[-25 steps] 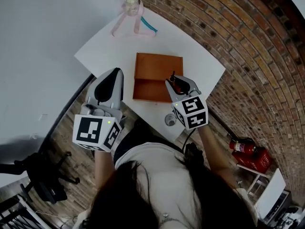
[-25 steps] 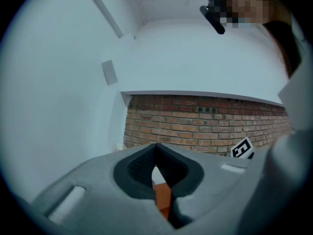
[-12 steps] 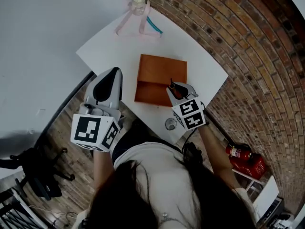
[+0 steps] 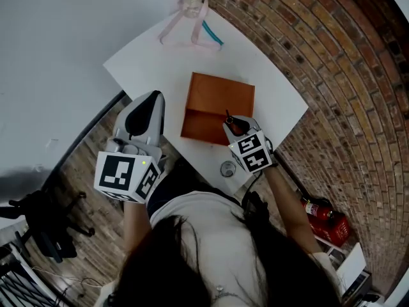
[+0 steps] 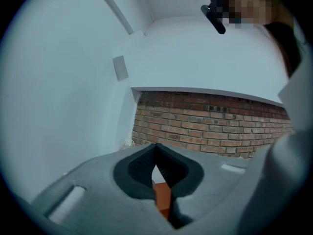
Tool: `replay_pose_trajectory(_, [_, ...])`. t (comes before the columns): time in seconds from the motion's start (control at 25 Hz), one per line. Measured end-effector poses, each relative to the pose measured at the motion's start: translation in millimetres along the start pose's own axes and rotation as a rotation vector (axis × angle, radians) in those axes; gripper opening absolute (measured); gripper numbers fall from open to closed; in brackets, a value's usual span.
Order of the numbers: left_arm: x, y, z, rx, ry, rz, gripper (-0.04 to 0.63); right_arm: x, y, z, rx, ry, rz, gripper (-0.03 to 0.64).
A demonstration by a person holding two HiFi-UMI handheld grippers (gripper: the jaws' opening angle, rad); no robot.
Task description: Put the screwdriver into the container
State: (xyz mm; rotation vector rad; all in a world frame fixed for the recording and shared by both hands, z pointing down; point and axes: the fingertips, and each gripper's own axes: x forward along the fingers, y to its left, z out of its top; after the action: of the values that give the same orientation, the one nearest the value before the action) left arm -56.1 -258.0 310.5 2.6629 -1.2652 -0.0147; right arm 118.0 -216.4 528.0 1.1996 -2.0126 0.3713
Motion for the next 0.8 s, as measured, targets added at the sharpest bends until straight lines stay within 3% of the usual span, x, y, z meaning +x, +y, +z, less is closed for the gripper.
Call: replay_pose_trajectory(0.8, [-1.2,15.2,-19.3,-0.017,0.047,0.076,0.000,41.0,16.9,-35.8,-0.128,0.153,0.134,0.087])
